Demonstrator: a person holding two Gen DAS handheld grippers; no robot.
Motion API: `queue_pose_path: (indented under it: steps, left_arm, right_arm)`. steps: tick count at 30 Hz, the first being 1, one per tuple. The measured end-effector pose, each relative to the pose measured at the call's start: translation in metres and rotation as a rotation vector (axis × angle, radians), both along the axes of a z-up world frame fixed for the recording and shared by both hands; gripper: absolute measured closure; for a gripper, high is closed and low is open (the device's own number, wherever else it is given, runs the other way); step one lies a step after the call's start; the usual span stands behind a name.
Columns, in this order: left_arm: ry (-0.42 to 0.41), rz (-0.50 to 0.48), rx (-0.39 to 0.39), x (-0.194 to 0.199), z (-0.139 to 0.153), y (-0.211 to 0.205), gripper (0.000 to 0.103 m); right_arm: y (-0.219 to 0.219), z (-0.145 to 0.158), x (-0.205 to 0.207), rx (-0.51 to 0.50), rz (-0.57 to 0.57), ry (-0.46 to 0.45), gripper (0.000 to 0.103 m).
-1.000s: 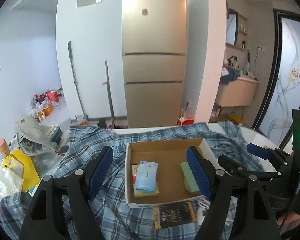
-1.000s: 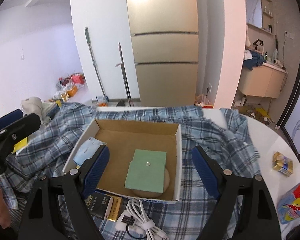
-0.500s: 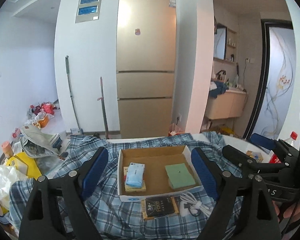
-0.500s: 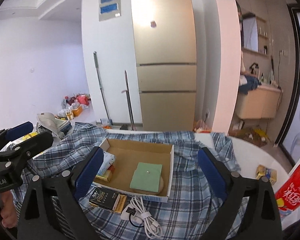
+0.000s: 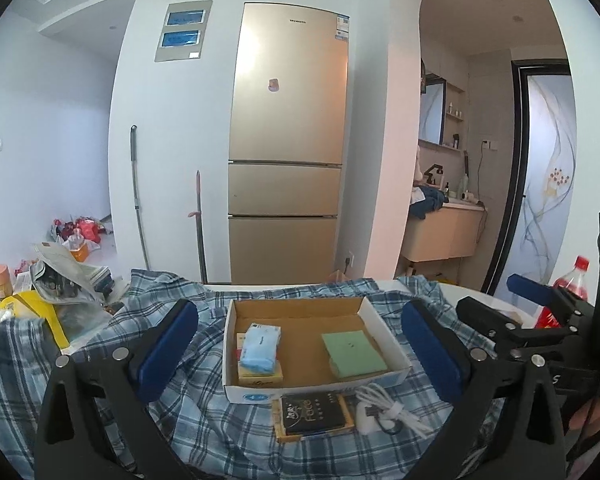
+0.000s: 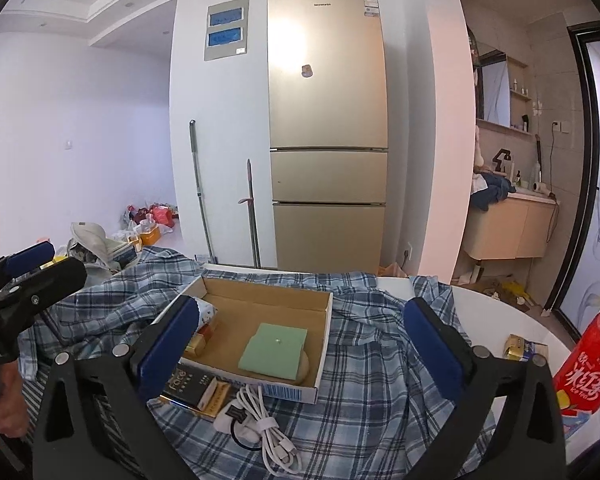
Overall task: Organize soft objects
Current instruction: 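Open both tools and pull them back up from the box, then move left tool to the black Face pack while right approaches the white cable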
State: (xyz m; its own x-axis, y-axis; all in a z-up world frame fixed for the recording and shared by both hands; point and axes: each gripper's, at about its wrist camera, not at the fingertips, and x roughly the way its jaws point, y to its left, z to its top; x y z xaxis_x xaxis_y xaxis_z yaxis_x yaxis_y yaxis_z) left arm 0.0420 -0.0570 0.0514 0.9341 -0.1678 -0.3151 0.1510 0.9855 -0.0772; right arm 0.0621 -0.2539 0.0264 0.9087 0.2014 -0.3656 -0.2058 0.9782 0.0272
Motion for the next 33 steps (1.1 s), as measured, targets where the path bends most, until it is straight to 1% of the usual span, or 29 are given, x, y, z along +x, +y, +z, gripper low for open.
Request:
queue_pose_path:
  steps: [3, 4, 8, 11, 12, 14, 15, 19, 24, 29, 33]
  left_arm:
    - [0.003, 0.022, 0.002, 0.003, -0.014, 0.001, 0.000]
    - [0.004, 0.016, 0.001, 0.003, -0.018, 0.001, 0.000]
    - [0.008, 0.015, 0.040, 0.007, -0.036, -0.004, 0.000]
    - [0.011, -0.033, 0.033, 0.010, -0.052, -0.007, 0.000]
    - [0.015, -0.041, 0.042, 0.012, -0.059, -0.009, 0.000]
    - [0.050, -0.039, 0.067, 0.016, -0.068, -0.012, 0.000]
    - [0.060, -0.053, 0.067, 0.018, -0.070, -0.014, 0.000]
    - [0.049, -0.053, 0.071, 0.016, -0.071, -0.015, 0.000]
    - [0.068, -0.061, 0.070, 0.018, -0.073, -0.016, 0.000]
    - [0.121, -0.080, 0.043, 0.027, -0.077, -0.013, 0.000]
    - [0.190, -0.104, 0.048, 0.038, -0.085, -0.016, 0.000]
  right_arm:
    - [-0.001, -0.012, 0.001, -0.005, 0.019, -0.008, 0.001]
    - [-0.001, -0.015, 0.001, -0.008, 0.018, -0.009, 0.001]
    - [-0.001, -0.029, 0.005, -0.029, 0.011, 0.000, 0.001]
    - [-0.001, -0.038, 0.007, -0.036, 0.009, 0.016, 0.001]
    - [0.000, -0.042, 0.008, -0.041, 0.010, 0.026, 0.001]
    - [0.001, -0.045, 0.009, -0.050, 0.013, 0.038, 0.001]
    - [0.001, -0.045, 0.009, -0.049, 0.015, 0.039, 0.001]
    - [-0.001, -0.047, 0.008, -0.043, 0.005, 0.036, 0.001]
    - [-0.001, -0.051, 0.013, -0.040, 0.008, 0.066, 0.001]
    - [-0.002, -0.055, 0.018, -0.040, 0.001, 0.094, 0.001]
    - [-0.001, -0.061, 0.026, -0.046, -0.001, 0.137, 0.001]
